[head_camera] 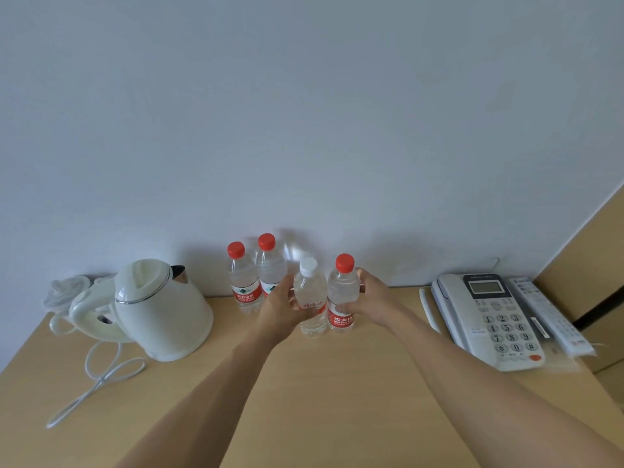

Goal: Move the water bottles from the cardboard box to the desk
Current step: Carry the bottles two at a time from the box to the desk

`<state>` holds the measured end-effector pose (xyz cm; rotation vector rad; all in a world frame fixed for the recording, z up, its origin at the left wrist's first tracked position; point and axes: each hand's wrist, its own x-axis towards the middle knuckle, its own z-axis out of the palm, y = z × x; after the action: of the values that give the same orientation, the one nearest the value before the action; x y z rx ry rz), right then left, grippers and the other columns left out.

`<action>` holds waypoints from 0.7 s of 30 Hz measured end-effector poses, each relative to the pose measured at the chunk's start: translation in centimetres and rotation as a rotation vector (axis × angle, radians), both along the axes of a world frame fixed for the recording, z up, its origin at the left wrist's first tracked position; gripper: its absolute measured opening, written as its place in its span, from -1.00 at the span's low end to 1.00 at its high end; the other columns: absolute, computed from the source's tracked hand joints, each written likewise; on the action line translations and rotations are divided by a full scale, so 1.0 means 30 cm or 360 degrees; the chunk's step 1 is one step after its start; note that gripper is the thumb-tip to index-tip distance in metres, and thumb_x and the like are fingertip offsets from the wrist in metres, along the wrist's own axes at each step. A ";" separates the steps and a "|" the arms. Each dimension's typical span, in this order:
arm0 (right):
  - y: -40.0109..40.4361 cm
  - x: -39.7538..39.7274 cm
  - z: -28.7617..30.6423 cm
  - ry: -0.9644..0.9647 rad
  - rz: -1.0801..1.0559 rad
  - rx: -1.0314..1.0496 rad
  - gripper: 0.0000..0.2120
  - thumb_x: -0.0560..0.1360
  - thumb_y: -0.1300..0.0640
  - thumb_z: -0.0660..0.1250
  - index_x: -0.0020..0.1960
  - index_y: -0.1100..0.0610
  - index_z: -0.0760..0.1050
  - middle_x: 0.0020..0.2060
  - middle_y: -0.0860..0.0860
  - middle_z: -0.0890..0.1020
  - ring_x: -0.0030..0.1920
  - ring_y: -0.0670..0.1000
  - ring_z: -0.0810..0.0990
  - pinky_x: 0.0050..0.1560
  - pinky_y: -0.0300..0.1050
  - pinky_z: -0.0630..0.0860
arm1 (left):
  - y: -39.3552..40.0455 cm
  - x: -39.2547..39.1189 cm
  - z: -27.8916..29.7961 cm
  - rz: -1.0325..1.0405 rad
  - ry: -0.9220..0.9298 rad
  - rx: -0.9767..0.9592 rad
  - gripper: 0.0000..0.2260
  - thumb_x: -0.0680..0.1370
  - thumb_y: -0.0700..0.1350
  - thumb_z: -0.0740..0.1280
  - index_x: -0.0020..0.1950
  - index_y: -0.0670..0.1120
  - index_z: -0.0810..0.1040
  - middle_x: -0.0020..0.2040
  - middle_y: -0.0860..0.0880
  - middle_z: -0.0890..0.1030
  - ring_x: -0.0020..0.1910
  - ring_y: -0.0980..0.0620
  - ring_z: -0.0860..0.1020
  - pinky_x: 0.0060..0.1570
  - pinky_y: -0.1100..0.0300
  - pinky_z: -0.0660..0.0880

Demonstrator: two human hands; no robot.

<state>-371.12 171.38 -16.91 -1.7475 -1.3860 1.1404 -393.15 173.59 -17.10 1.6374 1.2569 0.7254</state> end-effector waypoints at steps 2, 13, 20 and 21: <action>-0.001 -0.001 0.014 -0.0003 -0.0020 0.0068 -0.42 0.32 0.12 0.61 0.26 -0.06 0.47 0.14 -0.14 0.61 0.20 -0.06 0.57 0.19 -0.05 0.53 | -0.003 -0.014 0.050 0.0040 0.0239 0.0218 -0.42 0.40 -0.05 0.60 0.36 0.06 0.45 0.14 0.12 0.62 0.13 0.11 0.58 0.05 0.33 0.47; 0.002 0.000 0.051 -0.0092 -0.0024 0.0144 -0.42 0.32 0.02 0.63 0.25 -0.04 0.46 0.12 -0.11 0.59 0.12 -0.02 0.60 0.07 -0.13 0.52 | 0.055 0.022 0.295 -0.0075 0.1144 0.1093 -0.59 0.48 0.15 0.50 0.29 0.06 0.61 0.08 0.08 0.68 0.08 0.03 0.52 -0.04 0.19 0.38; 0.002 -0.004 0.050 -0.0081 -0.0034 0.0155 -0.41 0.32 -0.01 0.62 0.25 -0.07 0.44 0.12 -0.11 0.59 0.11 -0.04 0.59 0.05 -0.17 0.52 | 0.093 0.047 0.312 -0.0124 0.1365 0.1024 -0.52 0.44 0.18 0.52 0.31 0.06 0.59 0.10 -0.04 0.65 0.08 -0.04 0.59 -0.07 0.17 0.44; 0.002 -0.004 0.049 -0.0077 -0.0034 0.0155 -0.42 0.32 -0.01 0.62 0.25 -0.07 0.43 0.12 -0.12 0.59 0.11 -0.05 0.59 0.04 -0.17 0.51 | 0.098 0.051 0.311 -0.0125 0.1378 0.1013 -0.52 0.45 0.17 0.53 0.31 0.05 0.59 0.10 -0.06 0.65 0.08 -0.06 0.60 -0.05 0.15 0.47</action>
<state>-371.25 171.44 -15.43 -1.7263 -1.4241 1.0084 -391.62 176.52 -7.78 2.6830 1.6197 0.3671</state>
